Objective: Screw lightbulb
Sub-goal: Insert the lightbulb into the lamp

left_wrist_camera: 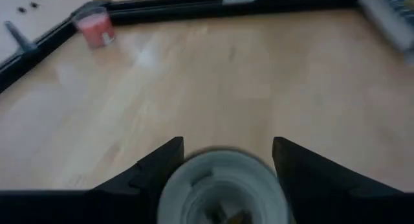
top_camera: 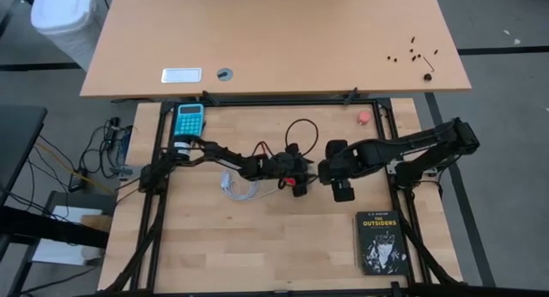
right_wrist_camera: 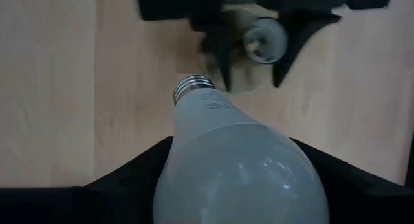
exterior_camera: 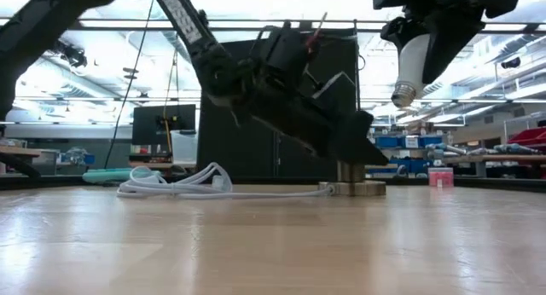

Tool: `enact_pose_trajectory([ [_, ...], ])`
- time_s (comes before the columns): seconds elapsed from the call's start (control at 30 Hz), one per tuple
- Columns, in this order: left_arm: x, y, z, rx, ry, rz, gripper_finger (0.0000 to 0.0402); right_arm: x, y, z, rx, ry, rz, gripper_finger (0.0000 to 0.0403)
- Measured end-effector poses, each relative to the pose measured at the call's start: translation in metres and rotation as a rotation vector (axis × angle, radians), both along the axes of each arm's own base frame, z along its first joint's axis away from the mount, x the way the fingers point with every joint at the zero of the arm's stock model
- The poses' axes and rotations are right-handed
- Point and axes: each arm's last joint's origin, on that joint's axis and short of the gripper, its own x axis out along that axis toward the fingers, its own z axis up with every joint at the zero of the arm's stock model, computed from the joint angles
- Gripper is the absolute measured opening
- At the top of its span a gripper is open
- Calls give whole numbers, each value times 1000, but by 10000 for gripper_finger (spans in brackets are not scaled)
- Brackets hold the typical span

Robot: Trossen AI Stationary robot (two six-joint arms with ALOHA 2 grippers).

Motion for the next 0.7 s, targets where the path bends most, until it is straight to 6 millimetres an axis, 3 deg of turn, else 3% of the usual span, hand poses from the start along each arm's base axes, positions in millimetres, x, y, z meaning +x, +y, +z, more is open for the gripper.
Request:
enact_pose_trajectory([
  [0.2, -3, -26, 22, 28, -18, -14, 241, 4, -11, -2, -8, 2, -4, 275],
  [0.47, -3, -41, 25, 42, -34, 37, 242, 6, -15, -2, -4, 5, 8, 275],
  [0.7, -14, -61, 29, 14, 78, 63, 252, 7, -13, -2, 9, -10, 19, 275],
])
